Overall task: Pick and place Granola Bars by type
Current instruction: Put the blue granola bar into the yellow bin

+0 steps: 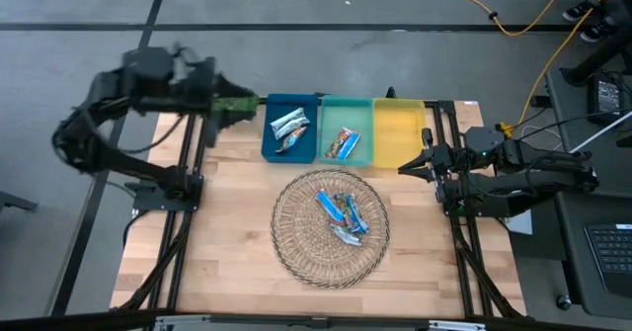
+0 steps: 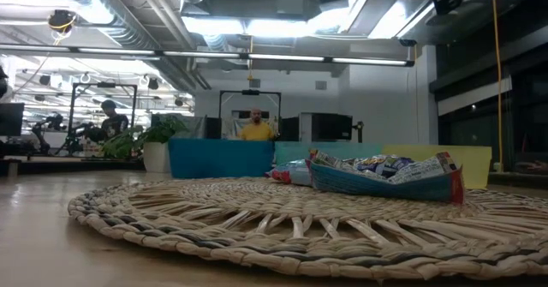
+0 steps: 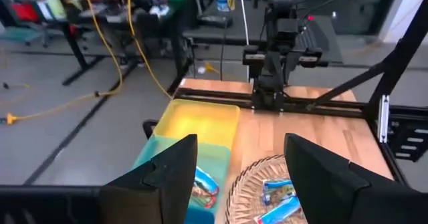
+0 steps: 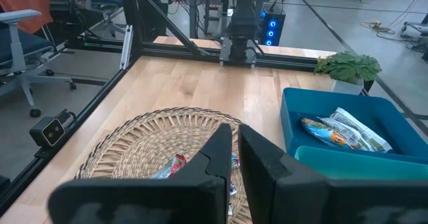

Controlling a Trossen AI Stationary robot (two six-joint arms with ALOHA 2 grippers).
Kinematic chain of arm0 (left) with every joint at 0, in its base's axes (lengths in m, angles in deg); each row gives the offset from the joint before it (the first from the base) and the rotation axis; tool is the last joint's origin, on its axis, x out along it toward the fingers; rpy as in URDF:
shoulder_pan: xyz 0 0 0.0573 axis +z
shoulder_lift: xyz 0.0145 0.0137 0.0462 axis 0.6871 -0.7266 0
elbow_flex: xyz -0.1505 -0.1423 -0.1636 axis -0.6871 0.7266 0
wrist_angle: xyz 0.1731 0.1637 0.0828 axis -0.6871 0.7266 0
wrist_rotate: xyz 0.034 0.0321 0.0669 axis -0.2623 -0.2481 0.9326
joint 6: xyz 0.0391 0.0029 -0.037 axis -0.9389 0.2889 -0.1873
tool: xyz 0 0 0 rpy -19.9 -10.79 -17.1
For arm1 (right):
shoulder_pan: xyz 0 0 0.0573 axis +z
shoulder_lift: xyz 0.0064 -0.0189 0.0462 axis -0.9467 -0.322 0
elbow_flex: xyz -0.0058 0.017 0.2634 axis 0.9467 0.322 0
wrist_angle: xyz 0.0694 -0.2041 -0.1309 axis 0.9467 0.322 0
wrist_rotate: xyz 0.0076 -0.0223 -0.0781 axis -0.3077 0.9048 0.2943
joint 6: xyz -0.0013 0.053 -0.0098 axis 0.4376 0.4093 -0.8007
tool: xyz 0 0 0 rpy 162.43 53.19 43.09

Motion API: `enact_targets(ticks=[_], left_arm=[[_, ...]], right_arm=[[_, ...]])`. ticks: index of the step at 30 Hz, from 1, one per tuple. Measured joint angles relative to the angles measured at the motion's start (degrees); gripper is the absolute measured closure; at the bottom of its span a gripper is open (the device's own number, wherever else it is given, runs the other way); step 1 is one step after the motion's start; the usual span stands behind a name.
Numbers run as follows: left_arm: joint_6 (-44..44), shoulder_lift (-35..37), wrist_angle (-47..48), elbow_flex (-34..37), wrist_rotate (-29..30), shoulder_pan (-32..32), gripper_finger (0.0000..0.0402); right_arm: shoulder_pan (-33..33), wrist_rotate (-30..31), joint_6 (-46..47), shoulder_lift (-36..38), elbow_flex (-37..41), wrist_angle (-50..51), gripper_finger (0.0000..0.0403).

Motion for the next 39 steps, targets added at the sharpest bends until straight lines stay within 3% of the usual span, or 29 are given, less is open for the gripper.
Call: enact_targets(ticks=[5,11,15,21,25,30,34,39], left_arm=[[1.4,15.9,-14.6,21.7,-0.8,0.0,0.0186],[9.3,36.2,-33.9,48.8,0.9,0.0,0.0186],[14.5,49.1,-42.8,64.6,3.0,0.0,0.0186],[15.5,63.9,-61.3,85.7,5.2,0.0,0.0186],[16.1,63.0,-74.2,93.7,3.7,0.0,0.0186],[14.7,63.5,-85.1,101.9,8.0,-0.1,0.0186],[14.5,63.8,-81.0,102.2,8.6,-0.4,0.0186],[19.7,63.8,-67.0,102.1,0.8,-3.2,0.0186]], right_arm=[[0.0,0.0,0.0,0.0,0.0,0.0,0.037],[0.0,0.0,0.0,0.0,0.0,0.0,0.037],[0.0,0.0,0.0,0.0,0.0,0.0,0.037],[0.0,0.0,0.0,0.0,0.0,0.0,0.037],[0.0,0.0,0.0,0.0,0.0,0.0,0.037],[0.0,0.0,0.0,0.0,0.0,0.0,0.037],[0.0,0.0,0.0,0.0,0.0,0.0,0.037],[0.0,0.0,0.0,0.0,0.0,0.0,0.037]])
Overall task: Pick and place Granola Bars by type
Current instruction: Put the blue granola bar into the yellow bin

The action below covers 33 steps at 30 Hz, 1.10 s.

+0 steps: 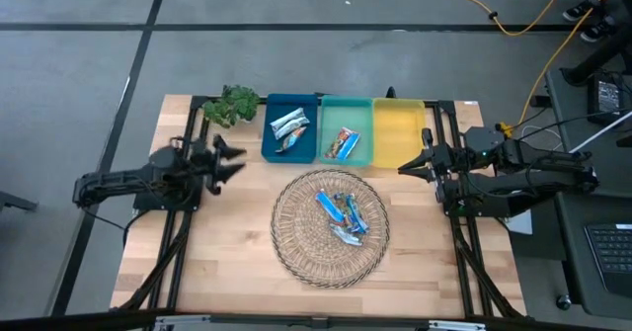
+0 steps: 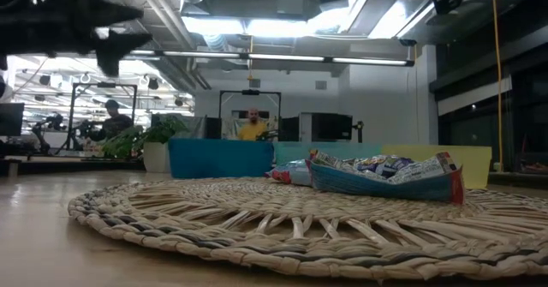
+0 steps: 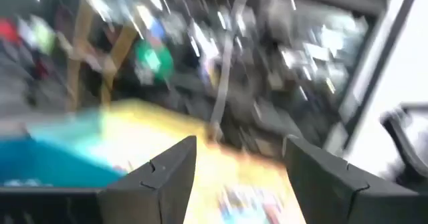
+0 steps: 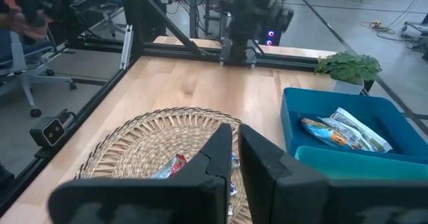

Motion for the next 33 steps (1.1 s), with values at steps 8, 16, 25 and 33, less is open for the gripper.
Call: enact_targets(ticks=[8,16,25,33], left_arm=[[1.0,0.0,7.6,0.0,0.5,-9.3,0.0199],[-4.6,-0.1,8.8,0.0,7.4,-14.3,0.0233],[-5.5,-0.6,9.9,0.0,0.1,-14.0,0.0255],[-6.8,-1.8,9.5,0.0,3.9,-10.1,0.0256]], right_arm=[[0.0,0.0,0.0,0.0,0.0,0.0,0.037],[0.0,0.0,0.0,0.0,0.0,0.0,0.037],[0.0,0.0,0.0,0.0,0.0,0.0,0.037],[0.0,0.0,0.0,0.0,0.0,0.0,0.037]])
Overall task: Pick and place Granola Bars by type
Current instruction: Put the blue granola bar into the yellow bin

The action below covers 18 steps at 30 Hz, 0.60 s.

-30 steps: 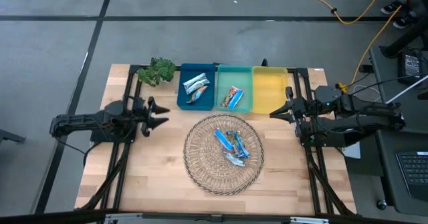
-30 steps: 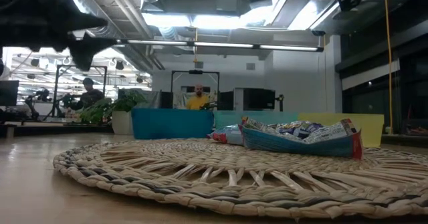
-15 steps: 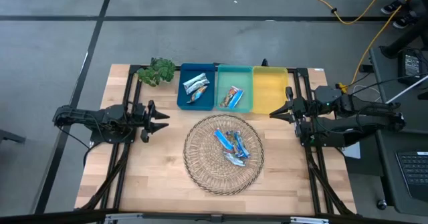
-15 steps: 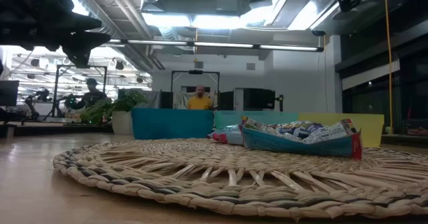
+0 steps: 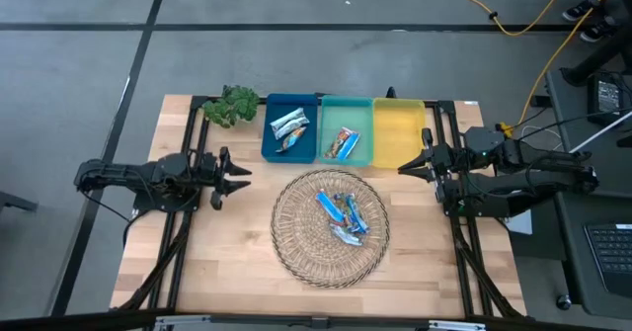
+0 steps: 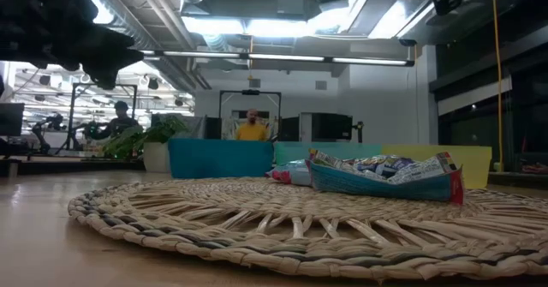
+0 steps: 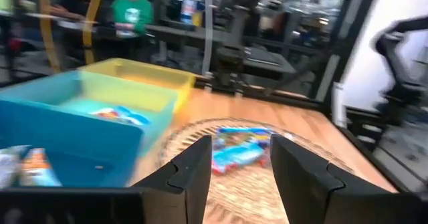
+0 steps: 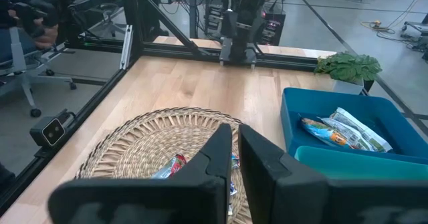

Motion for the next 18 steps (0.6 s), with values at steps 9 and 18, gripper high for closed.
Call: enact_targets(ticks=[9,18], left_arm=[[-0.7,0.0,-0.3,0.0,0.7,2.2,0.0256],[-4.8,0.0,-0.3,0.0,-0.1,2.1,0.0254]], right_arm=[[0.0,0.0,0.0,0.0,0.0,0.0,0.037],[0.0,0.0,0.0,0.0,0.0,0.0,0.037]])
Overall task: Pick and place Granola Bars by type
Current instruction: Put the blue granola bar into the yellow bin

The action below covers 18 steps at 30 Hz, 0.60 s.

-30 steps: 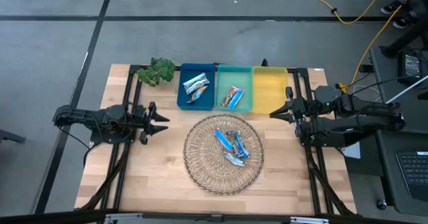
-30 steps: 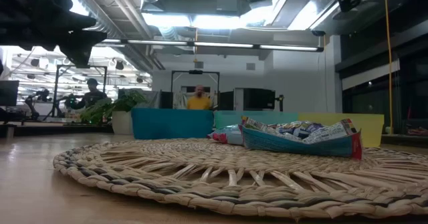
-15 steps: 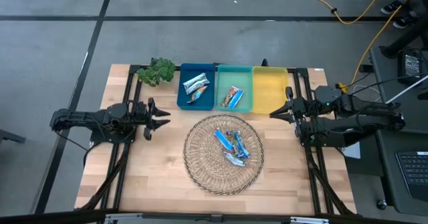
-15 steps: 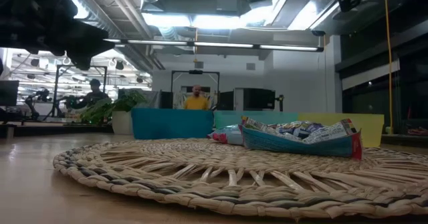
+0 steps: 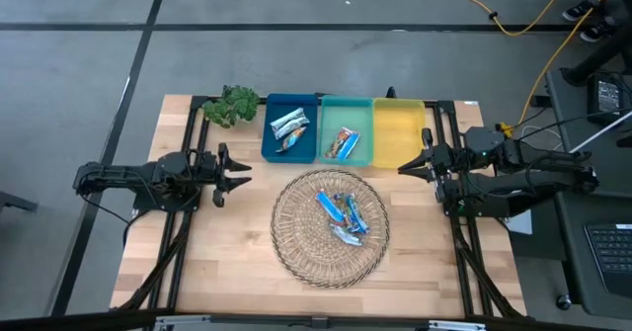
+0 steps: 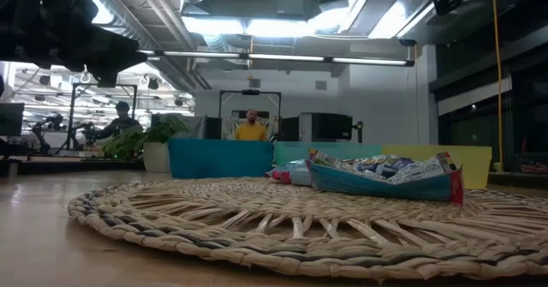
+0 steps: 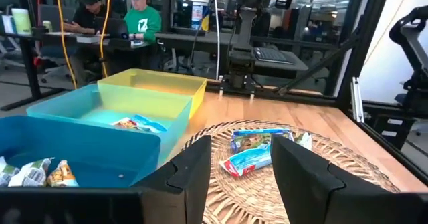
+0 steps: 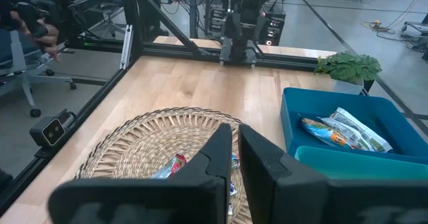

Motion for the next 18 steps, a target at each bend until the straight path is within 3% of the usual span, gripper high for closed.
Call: enact_targets(ticks=[5,18], left_arm=[[-7.0,0.0,0.0,0.0,0.2,0.0,0.0256],[-7.2,0.0,-0.5,0.0,0.3,0.0,0.0254]], right_arm=[[0.0,0.0,0.0,0.0,0.0,0.0,0.037],[0.0,0.0,0.0,0.0,0.0,0.0,0.037]])
